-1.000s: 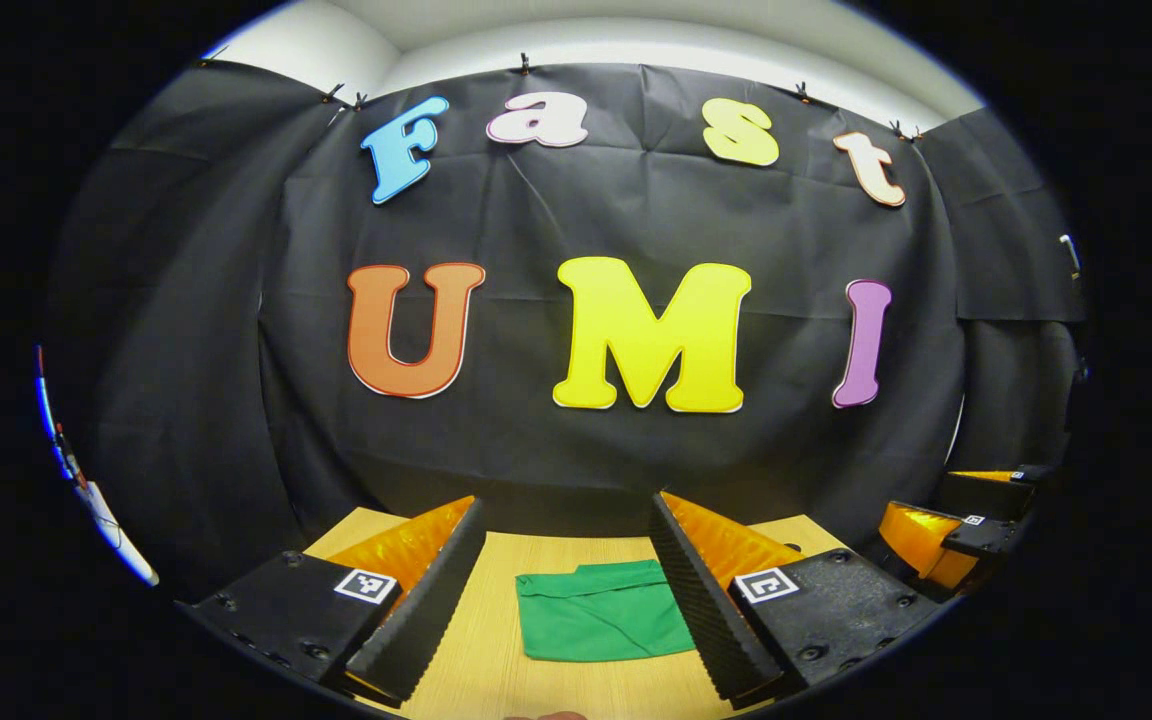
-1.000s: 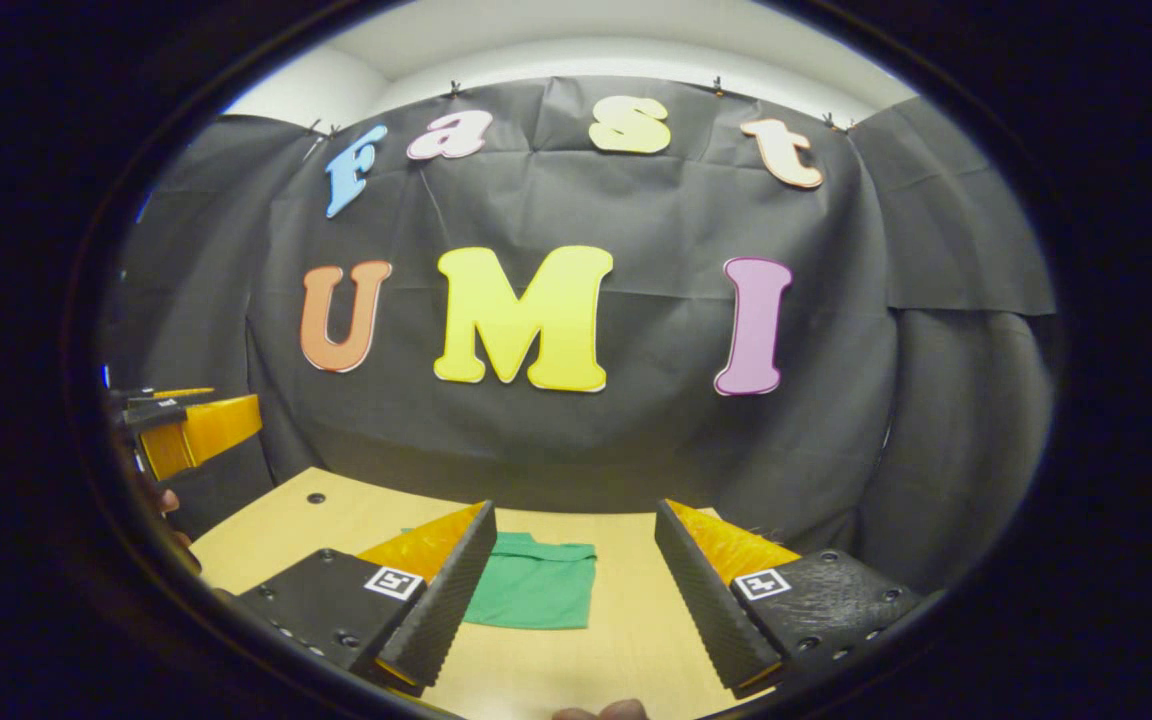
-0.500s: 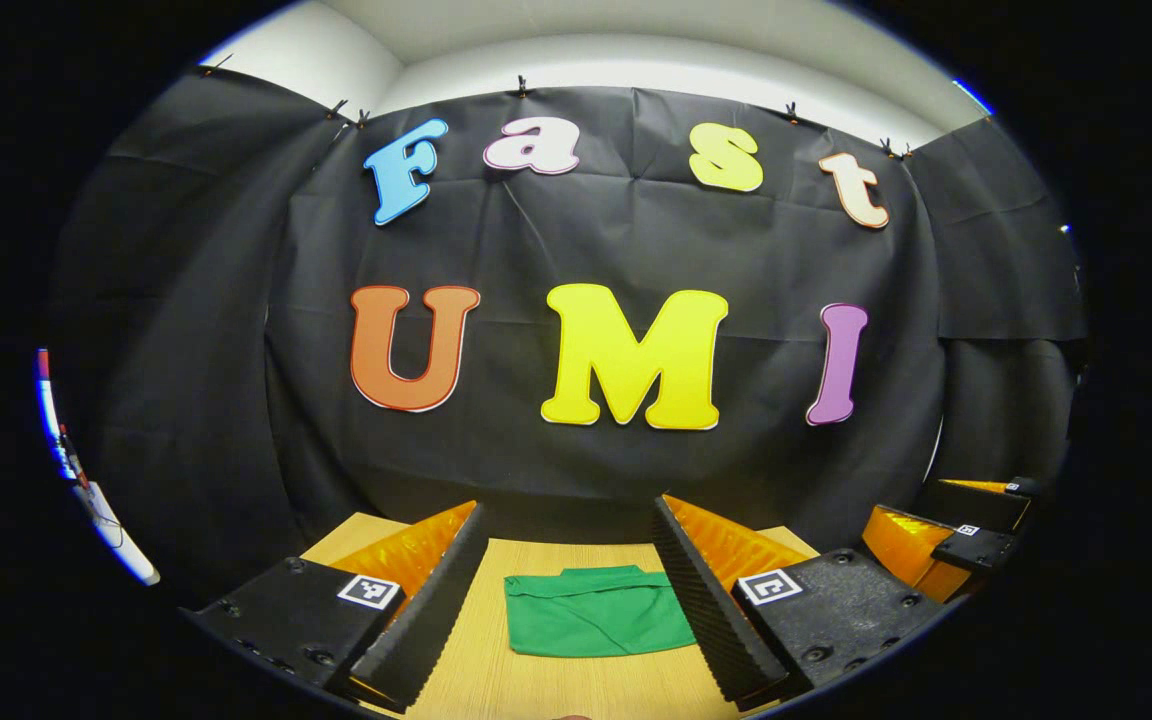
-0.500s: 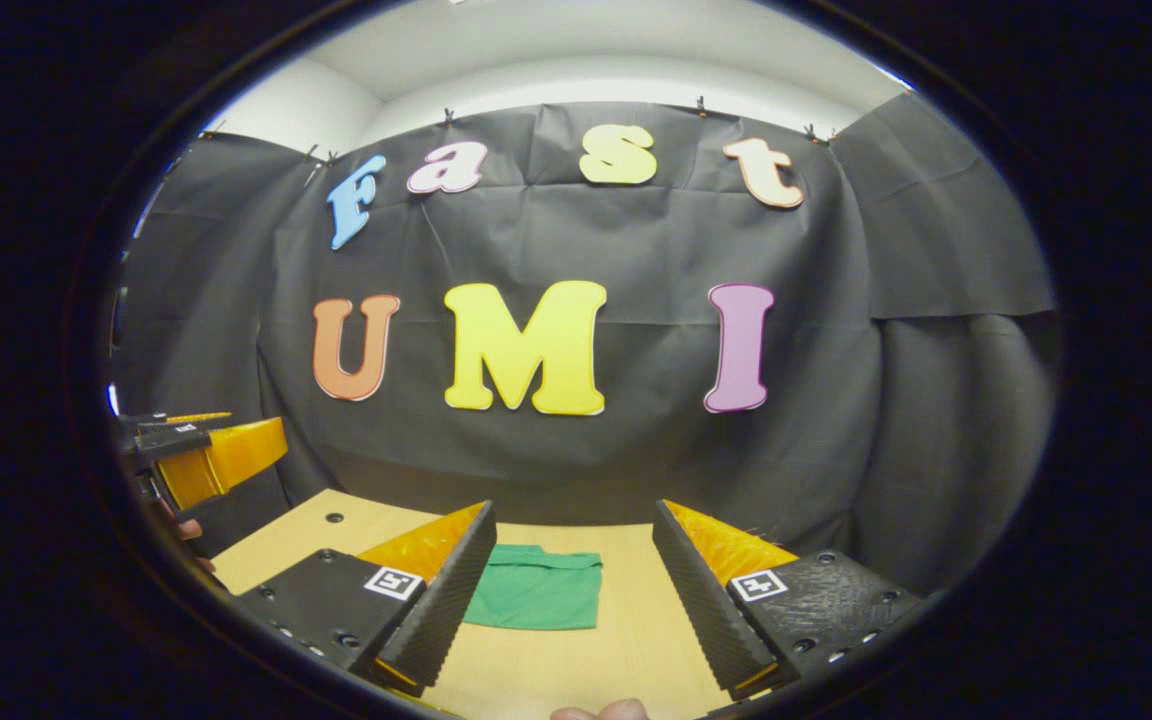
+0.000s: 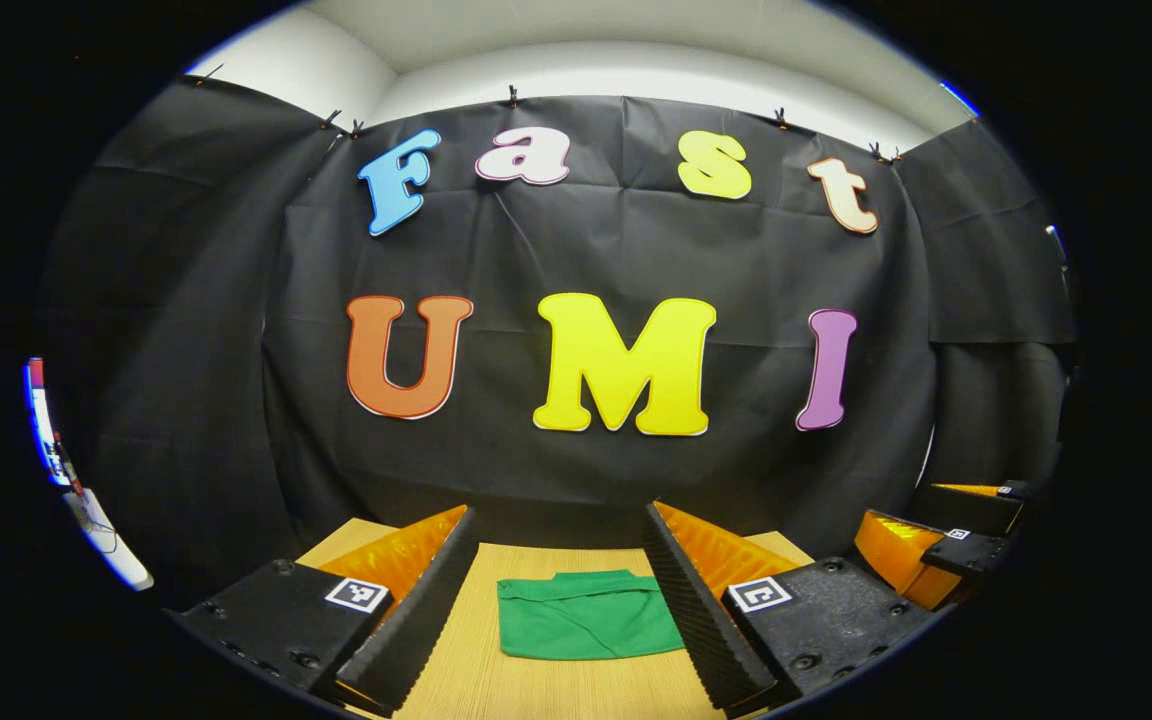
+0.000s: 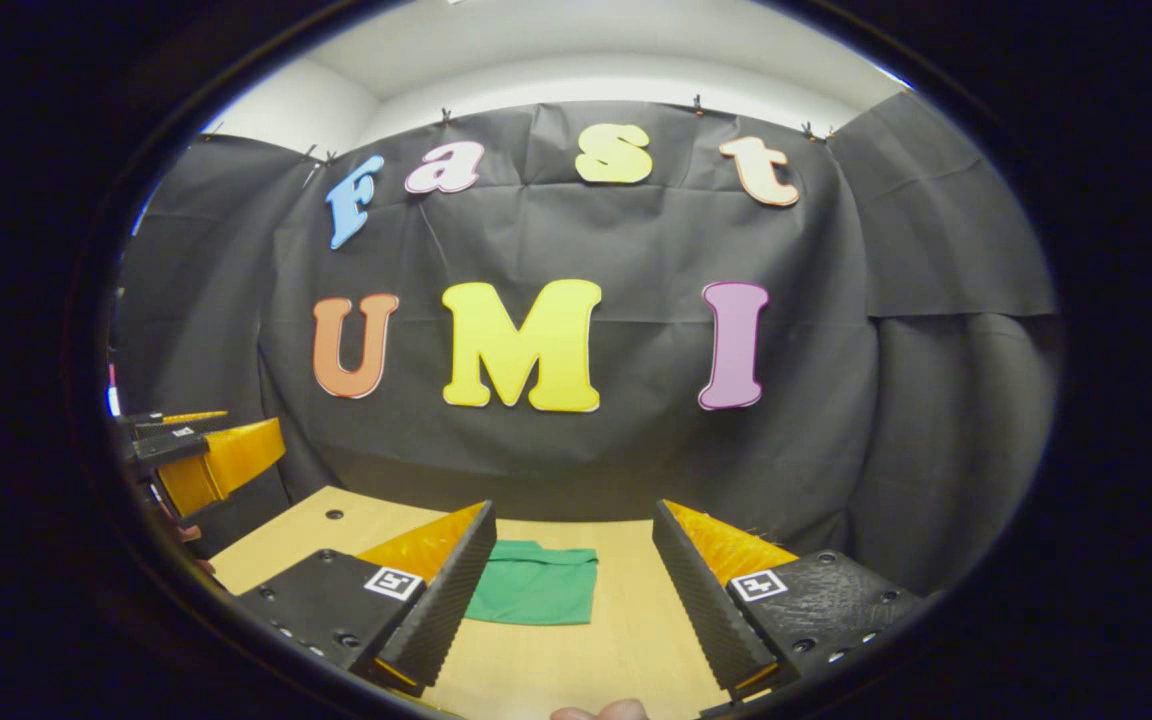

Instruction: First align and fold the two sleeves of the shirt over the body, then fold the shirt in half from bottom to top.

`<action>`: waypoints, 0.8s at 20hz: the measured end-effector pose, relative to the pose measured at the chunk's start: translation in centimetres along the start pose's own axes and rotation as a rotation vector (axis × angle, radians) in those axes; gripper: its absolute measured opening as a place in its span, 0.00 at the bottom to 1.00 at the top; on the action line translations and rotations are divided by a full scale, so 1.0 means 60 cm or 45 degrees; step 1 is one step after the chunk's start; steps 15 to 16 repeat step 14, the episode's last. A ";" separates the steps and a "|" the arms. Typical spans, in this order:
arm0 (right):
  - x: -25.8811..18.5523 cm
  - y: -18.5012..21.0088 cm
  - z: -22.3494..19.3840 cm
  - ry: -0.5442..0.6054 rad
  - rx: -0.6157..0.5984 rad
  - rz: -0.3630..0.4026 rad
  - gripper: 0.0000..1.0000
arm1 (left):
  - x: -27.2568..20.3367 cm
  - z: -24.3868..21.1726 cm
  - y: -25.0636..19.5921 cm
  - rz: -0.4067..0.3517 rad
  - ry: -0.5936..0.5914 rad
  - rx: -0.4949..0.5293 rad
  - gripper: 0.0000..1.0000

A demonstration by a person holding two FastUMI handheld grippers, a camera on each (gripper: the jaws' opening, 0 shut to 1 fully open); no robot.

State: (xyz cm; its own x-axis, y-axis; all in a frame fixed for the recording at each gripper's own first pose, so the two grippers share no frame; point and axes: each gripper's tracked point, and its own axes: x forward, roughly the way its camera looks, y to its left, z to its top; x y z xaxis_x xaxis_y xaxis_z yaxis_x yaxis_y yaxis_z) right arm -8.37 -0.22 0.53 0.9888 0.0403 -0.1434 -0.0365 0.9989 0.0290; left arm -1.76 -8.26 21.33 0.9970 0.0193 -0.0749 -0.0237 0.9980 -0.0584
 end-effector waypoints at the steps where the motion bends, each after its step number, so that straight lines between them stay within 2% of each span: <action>1: 0.000 0.002 -0.002 0.002 -0.009 0.002 0.96 | -0.001 -0.004 0.001 0.003 -0.003 0.010 1.00; 16: 0.041 0.002 0.017 0.012 0.012 -0.022 0.96 | 0.041 0.005 0.015 -0.007 0.030 0.032 1.00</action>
